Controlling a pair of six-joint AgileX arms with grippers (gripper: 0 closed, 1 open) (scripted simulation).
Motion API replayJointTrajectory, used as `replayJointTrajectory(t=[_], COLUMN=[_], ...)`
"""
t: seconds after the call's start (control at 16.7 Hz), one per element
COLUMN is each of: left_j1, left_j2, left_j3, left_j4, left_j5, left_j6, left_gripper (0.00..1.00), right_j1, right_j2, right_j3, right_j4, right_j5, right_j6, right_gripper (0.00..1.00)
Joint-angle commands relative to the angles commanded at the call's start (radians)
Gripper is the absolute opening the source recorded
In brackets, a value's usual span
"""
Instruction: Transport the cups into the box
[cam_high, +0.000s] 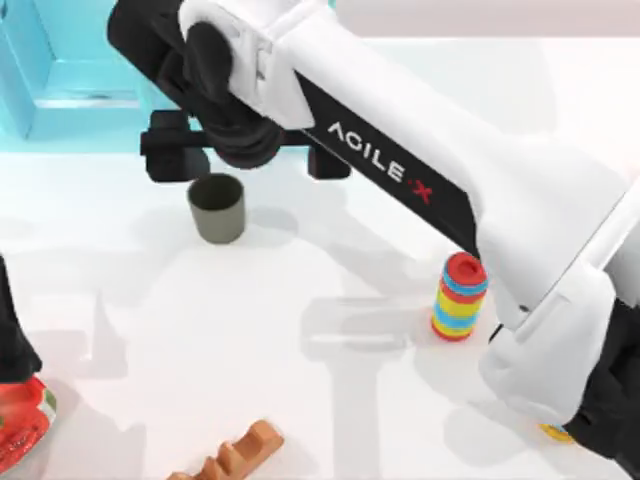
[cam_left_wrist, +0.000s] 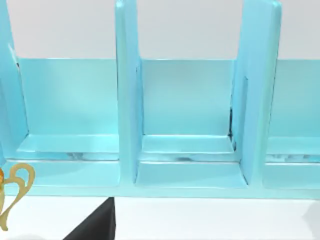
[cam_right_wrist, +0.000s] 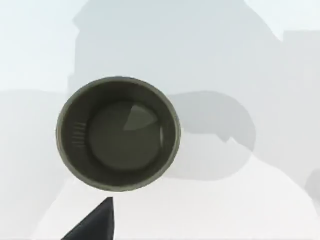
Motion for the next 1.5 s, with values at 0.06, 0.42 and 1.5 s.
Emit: replayJointTrajectory(t=[0.06,0.42,1.5], left_j1=[0.0,0.0,0.0], left_j2=[0.0,0.0,0.0], left_j3=[0.0,0.0,0.0], left_j4=[0.0,0.0,0.0], left_j5=[0.0,0.0,0.0], left_j6=[0.0,0.0,0.0], left_gripper=[1.0,1.0,1.0], right_j1=[0.019,0.032,-0.033], right_j2=[0.024,0.046,0.225], right_j3=[0.027,0.047,0.051], right_j4=[0.005,0.008,0.213], right_j5=[0.007,0.011,-0.006], right_j6=[0.023,0.042,-0.026], right_gripper=[1.0,1.0,0.62])
